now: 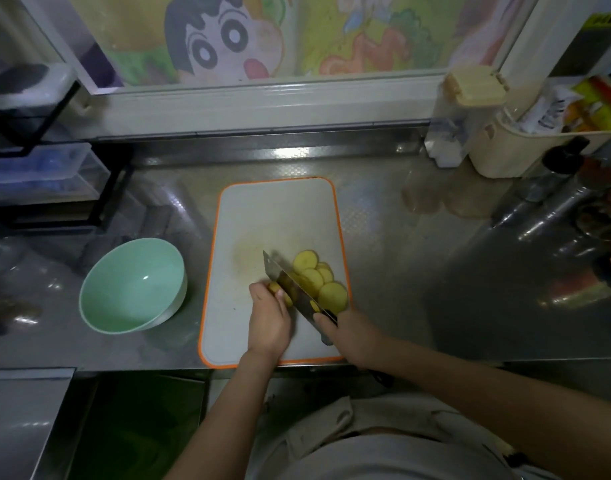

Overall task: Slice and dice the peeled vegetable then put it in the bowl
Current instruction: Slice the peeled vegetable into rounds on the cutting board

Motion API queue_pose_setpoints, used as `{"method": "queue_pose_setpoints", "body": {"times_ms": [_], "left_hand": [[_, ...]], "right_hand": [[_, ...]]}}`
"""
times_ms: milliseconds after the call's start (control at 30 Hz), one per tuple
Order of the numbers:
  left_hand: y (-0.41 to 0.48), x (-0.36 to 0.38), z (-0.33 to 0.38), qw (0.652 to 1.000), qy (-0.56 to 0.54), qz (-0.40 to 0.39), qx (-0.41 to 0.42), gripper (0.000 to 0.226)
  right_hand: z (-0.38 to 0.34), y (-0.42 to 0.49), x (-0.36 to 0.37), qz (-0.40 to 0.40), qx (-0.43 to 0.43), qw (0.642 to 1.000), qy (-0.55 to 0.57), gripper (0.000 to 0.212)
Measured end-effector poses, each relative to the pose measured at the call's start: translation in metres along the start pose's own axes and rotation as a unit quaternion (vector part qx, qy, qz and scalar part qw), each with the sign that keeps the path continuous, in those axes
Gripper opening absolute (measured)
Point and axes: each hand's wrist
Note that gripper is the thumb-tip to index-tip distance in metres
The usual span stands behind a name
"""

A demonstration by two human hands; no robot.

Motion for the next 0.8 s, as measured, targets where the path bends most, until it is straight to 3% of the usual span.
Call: {"method": "queue_pose_setpoints", "body": {"times_ms": [333,633,800], "left_hand": [[0.000,0.001,-0.002,1.000,0.001,-0.003,0.005,0.009],[0.000,0.002,-0.003,1.000,0.002,0.003,-0.005,0.009],[0.002,0.002,-0.008,1.000,0.004,0.000,0.000,0.009]], "right_hand": [[0.001,0.001,0.001,-0.004,-0.018,1.000,-0.007,0.036],[-0.017,0.040,0.022,0.062,-0.003,0.995,-0.083,0.053],[-0.007,0.044,0.026,0.049,-0.007,0.998,-0.049,0.044]]}}
Point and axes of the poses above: each hand's wrist, its own y-axis towards the middle knuckle, its own x-axis out of the palm, z = x × y, and after that the axes turned 3 degrees about z, right-handed
